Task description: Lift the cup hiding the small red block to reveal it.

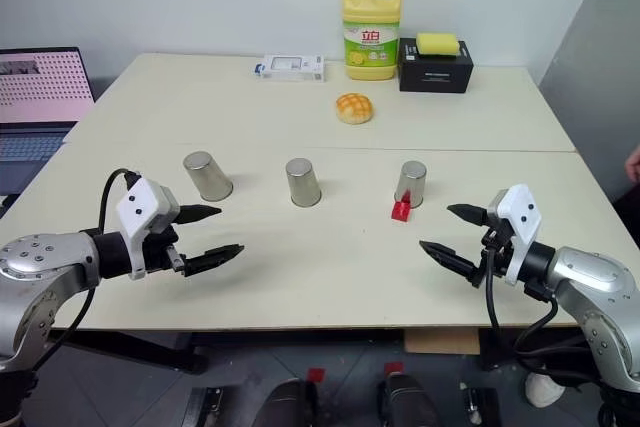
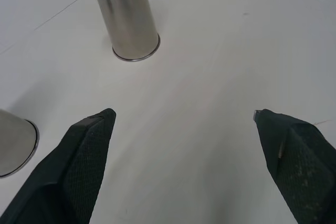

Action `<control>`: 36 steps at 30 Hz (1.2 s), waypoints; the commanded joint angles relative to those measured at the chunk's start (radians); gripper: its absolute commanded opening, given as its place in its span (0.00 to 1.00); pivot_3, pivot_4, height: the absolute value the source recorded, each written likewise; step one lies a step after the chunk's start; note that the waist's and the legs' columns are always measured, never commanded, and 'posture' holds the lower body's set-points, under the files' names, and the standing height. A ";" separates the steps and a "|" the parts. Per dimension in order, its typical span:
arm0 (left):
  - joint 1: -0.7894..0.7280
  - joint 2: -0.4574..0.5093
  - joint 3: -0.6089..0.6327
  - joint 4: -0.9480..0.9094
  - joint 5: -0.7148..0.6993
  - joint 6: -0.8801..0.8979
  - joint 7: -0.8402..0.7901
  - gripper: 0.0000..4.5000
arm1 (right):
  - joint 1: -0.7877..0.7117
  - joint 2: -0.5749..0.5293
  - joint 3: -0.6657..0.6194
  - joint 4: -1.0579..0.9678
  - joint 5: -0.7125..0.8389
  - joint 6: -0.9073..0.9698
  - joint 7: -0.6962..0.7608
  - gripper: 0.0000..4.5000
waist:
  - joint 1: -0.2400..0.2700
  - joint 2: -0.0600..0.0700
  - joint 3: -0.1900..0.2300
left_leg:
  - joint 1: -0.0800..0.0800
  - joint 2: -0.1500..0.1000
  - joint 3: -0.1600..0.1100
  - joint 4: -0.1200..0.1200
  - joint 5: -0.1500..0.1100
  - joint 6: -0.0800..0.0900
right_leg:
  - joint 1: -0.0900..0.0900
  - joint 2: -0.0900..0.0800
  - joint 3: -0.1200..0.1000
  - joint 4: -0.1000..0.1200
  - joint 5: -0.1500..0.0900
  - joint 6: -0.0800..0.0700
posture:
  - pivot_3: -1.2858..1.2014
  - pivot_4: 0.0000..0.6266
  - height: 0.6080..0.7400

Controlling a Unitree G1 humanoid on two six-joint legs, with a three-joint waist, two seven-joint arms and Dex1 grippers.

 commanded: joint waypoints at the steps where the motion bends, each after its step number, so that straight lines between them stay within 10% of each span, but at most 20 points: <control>1: -0.004 0.014 0.012 -0.012 0.012 -0.023 -0.002 1.00 | -0.027 -0.003 -0.012 -0.014 0.015 -0.004 0.001 0.99 | 0.000 0.000 0.000 | 0.000 0.000 0.000 0.000 0.000 0.000 | 0.000 0.000 0.000 0.000 0.000 0.000 | 0.52 0.24 1.00; 36: -0.046 -0.003 -0.038 0.013 0.027 -0.041 0.002 1.00 | -0.033 -0.006 0.016 -0.028 0.005 -0.006 0.002 0.99 | 0.000 0.000 0.000 | 0.000 0.000 0.000 0.000 0.000 0.000 | 0.000 0.000 0.000 0.000 0.000 0.000 | 0.52 0.24 1.00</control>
